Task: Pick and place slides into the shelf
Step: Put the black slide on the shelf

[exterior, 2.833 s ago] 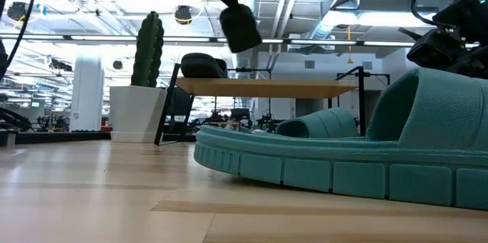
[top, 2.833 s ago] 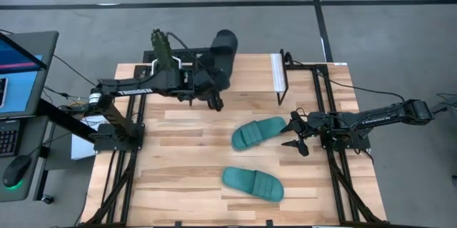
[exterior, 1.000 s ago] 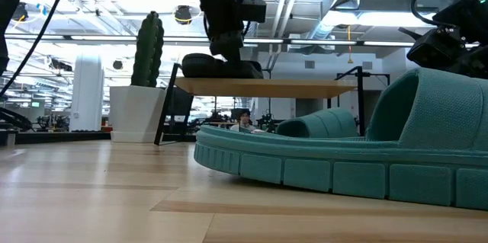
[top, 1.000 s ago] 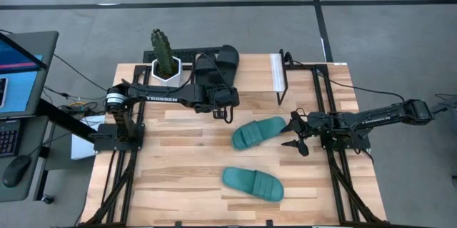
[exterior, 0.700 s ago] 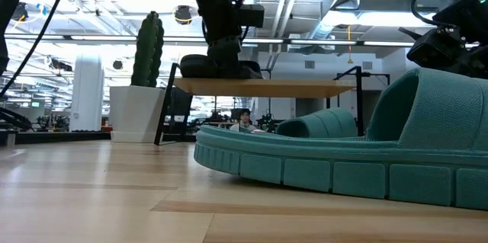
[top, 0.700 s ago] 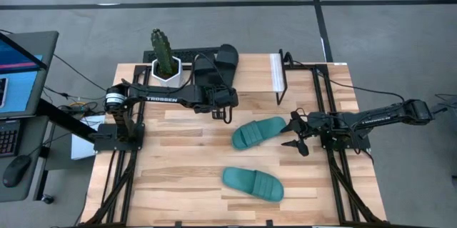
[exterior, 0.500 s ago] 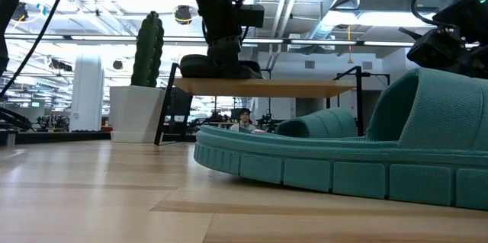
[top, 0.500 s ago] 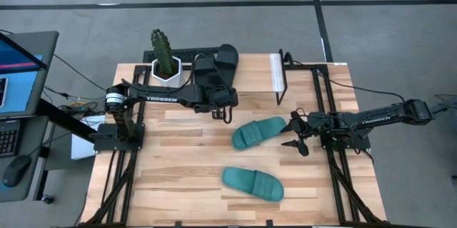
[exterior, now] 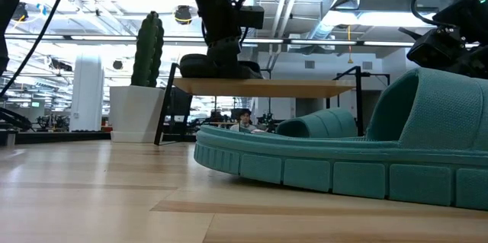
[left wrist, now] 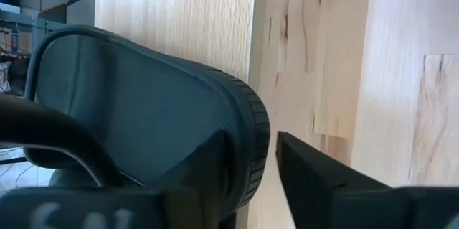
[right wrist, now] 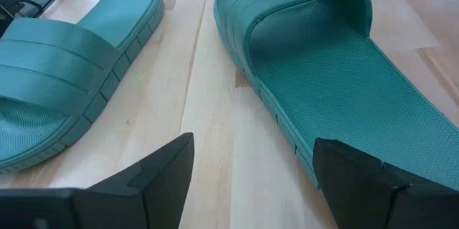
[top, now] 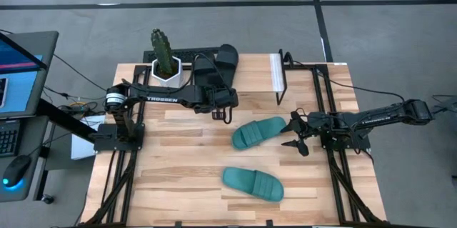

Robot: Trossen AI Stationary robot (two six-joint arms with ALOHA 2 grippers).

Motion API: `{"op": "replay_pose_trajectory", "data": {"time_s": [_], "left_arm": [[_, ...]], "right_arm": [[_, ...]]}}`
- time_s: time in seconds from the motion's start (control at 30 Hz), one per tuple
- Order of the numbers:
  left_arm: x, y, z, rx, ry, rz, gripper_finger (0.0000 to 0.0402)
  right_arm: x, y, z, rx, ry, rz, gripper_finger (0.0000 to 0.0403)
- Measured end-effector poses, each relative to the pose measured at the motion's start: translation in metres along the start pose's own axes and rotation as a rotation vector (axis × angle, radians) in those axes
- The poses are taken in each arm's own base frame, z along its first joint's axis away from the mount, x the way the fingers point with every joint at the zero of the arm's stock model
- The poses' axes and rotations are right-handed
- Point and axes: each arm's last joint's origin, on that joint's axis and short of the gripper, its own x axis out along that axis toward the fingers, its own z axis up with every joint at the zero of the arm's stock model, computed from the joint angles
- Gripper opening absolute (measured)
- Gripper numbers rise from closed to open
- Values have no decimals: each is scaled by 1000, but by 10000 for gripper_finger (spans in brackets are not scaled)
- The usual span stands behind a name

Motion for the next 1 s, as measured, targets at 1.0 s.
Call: {"op": "replay_pose_trajectory", "data": {"time_s": [1.0], "left_arm": [[-8, -13, -2, 54, 23, -24, 222]], "right_arm": [[0, 0, 0, 0, 0, 0, 269]]}}
